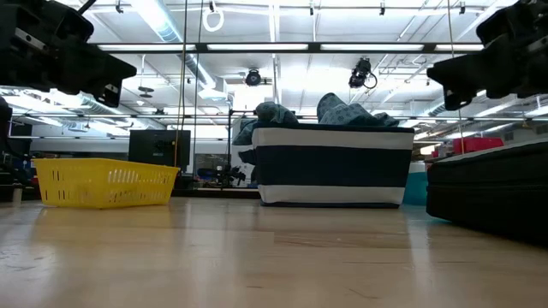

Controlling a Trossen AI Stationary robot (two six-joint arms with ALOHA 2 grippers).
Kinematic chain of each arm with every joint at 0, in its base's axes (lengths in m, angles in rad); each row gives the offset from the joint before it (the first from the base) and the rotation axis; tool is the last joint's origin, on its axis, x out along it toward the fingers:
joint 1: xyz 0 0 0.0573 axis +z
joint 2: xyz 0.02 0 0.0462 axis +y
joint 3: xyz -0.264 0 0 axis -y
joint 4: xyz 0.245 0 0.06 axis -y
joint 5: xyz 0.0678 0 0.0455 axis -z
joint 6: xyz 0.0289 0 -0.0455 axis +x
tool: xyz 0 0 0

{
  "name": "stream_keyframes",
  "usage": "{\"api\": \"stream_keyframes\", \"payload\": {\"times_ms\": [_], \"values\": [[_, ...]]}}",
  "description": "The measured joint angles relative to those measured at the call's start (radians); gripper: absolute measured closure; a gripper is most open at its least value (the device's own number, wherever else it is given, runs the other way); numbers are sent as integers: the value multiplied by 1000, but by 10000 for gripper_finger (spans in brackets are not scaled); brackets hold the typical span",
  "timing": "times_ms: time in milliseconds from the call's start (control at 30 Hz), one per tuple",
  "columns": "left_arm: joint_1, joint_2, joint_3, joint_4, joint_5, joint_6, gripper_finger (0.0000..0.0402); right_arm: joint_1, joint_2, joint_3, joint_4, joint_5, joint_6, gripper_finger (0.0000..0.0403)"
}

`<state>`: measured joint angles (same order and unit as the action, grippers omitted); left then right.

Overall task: Pick & place medical supplies in basket/bin
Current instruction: Return to Home Position

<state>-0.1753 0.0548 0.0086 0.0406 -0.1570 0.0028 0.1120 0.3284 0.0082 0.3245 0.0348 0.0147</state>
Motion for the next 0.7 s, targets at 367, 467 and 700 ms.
{"api": "stream_keyframes", "payload": {"times_ms": [367,467,700], "values": [[0,50,0,0,-2,-27,392,0,-327,0,-301,6,11,337],[0,61,-1,0,-11,-41,392,-2,-324,0,-312,-1,5,337],[0,75,-1,3,-29,-43,392,-5,-324,0,-311,6,0,336]]}}
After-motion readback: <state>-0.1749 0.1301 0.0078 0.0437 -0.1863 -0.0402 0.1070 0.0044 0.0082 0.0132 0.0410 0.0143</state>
